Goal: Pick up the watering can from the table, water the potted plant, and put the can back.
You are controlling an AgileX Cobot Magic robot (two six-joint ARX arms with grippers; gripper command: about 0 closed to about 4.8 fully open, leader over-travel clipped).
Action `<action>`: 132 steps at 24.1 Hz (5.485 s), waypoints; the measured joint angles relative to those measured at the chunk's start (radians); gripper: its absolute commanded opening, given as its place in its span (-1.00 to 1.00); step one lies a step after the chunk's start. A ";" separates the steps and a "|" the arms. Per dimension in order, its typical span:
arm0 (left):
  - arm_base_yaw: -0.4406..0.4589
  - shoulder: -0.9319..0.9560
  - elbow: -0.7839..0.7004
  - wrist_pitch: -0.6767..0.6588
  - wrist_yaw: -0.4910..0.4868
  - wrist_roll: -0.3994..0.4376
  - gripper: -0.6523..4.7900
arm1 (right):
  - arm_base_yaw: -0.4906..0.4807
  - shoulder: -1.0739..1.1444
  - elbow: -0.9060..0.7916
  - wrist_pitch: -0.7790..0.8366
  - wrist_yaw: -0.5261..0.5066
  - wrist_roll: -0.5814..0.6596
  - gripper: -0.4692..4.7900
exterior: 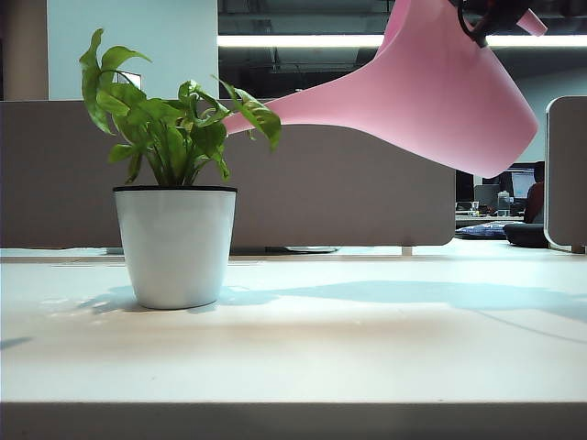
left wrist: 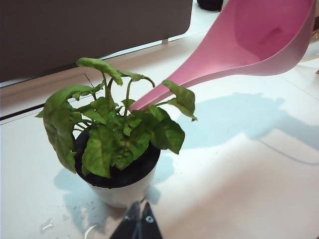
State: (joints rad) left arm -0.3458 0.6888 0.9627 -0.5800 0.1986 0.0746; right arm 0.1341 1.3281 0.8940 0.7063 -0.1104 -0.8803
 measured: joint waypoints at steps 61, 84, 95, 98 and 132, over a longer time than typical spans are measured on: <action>0.000 0.000 0.000 -0.016 0.000 0.000 -0.78 | 0.012 -0.031 0.050 -0.083 0.050 0.068 -0.66; 0.000 0.000 0.000 -0.016 0.000 0.000 -0.78 | -0.118 -0.011 -0.013 -0.148 0.086 0.674 -0.66; 0.000 0.000 0.000 -0.016 0.000 0.000 -0.78 | -0.116 0.148 -0.090 0.003 0.080 0.938 -0.66; 0.000 0.000 0.000 -0.016 0.000 0.000 -0.78 | -0.116 0.174 -0.089 0.056 0.064 0.944 -0.67; 0.000 0.000 0.000 -0.016 0.000 0.043 -0.78 | -0.114 0.605 -0.186 0.598 0.002 1.001 -0.50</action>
State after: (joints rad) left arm -0.3458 0.6888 0.9627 -0.5961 0.1982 0.1181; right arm 0.0200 1.9327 0.7078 1.3045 -0.1081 0.1211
